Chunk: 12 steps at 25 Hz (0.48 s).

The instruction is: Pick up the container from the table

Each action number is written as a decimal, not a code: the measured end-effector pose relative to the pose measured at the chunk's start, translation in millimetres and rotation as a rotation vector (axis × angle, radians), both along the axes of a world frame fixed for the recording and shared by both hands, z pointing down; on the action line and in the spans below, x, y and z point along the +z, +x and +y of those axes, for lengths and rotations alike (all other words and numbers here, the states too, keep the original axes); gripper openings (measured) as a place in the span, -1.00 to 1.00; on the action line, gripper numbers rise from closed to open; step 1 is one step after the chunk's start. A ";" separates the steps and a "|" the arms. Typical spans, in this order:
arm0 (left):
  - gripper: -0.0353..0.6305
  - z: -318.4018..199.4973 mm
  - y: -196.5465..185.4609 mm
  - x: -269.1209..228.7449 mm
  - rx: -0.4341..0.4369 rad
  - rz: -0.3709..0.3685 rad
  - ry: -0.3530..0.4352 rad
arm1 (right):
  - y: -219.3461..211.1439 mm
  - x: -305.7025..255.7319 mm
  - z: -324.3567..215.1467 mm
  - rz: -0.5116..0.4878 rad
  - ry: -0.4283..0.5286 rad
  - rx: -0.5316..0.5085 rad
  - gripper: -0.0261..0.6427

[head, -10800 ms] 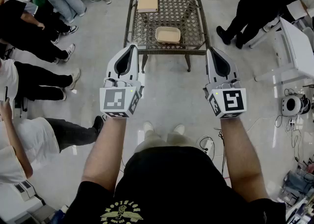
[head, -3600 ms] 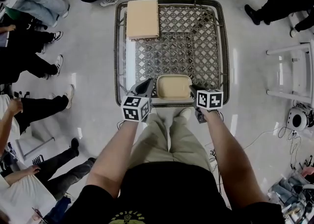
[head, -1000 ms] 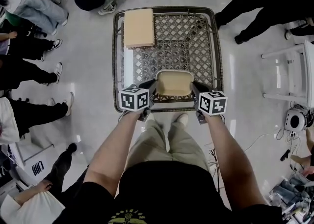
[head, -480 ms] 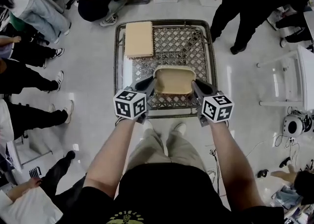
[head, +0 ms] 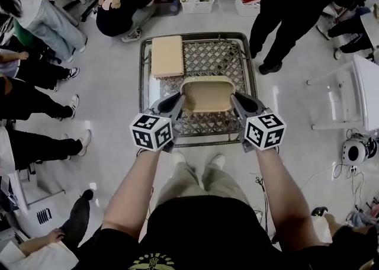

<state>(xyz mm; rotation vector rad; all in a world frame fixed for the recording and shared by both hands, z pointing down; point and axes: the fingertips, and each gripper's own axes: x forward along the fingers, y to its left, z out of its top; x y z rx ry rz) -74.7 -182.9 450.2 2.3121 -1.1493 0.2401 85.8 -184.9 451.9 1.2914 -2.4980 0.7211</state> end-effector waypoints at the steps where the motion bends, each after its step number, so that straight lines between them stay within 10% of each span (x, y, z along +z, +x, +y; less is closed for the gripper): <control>1: -0.80 0.9 -0.8 -5.5 -0.002 -0.004 0.012 | -0.9 -5.5 0.4 0.004 0.011 -0.005 -0.82; 12: -0.80 6.7 -8.7 -74.5 -0.025 -0.014 0.150 | -8.1 -82.3 8.1 -0.024 0.145 -0.022 -0.82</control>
